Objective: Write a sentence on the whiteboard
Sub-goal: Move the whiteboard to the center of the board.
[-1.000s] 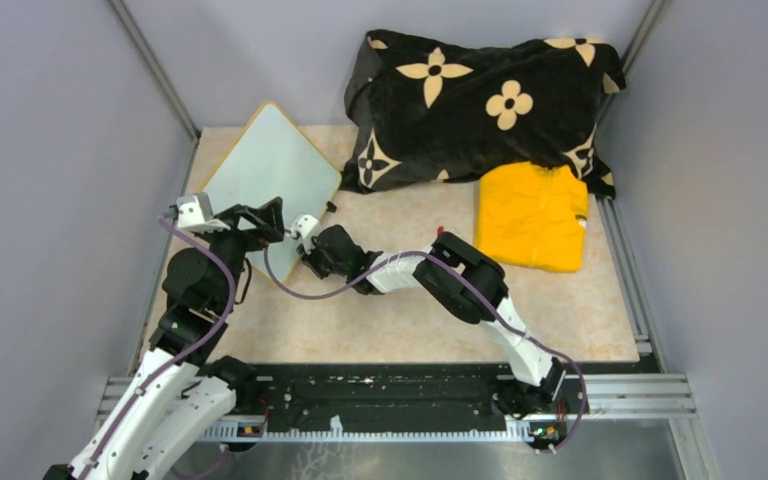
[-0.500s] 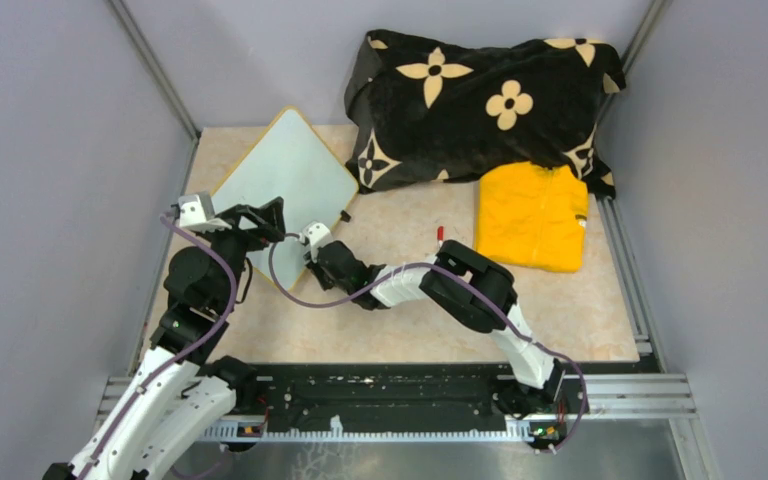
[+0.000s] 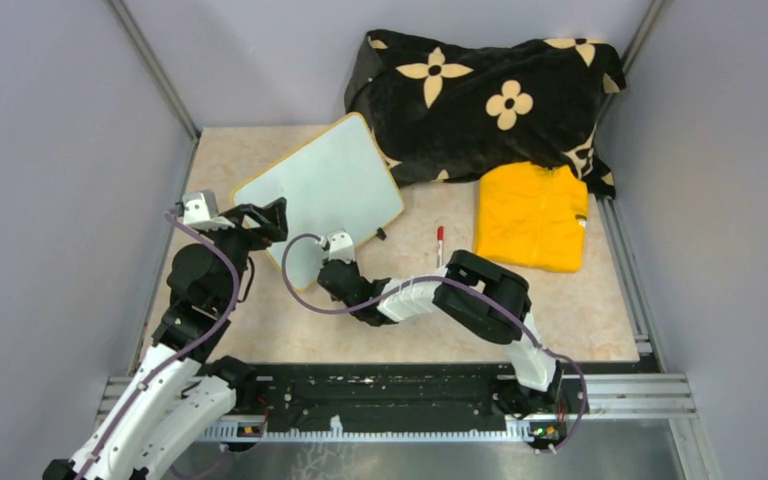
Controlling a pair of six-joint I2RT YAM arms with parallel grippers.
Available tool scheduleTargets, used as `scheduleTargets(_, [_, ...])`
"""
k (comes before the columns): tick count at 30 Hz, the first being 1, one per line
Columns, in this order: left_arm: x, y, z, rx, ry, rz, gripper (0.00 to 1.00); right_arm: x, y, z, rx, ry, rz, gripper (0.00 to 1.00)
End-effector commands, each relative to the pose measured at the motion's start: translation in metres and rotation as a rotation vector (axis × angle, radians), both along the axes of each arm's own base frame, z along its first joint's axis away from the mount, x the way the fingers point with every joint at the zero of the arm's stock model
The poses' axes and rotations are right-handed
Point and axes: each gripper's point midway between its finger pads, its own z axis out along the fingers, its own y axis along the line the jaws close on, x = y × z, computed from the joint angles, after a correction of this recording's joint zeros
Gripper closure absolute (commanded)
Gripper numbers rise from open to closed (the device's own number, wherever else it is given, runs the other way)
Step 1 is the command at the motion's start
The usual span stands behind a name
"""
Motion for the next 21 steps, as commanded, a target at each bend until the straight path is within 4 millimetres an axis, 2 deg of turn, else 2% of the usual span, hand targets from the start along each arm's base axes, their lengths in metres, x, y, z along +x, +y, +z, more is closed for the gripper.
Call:
scheduleTargets(1, [0.001,-0.006,0.002,-0.010,-0.009,-0.024,0.01,-0.027,-0.059,-0.048,-0.182,0.107,-0.163,1.00])
scheduleTargets(11, [-0.002,-0.007,0.006,-0.022,-0.025,-0.038,0.01,-0.050,-0.071,-0.065,-0.194,0.193,-0.278,1.00])
scheduleTargets(21, [-0.005,0.000,0.011,-0.014,-0.044,-0.010,0.01,-0.066,-0.059,-0.064,-0.231,0.240,-0.366,1.00])
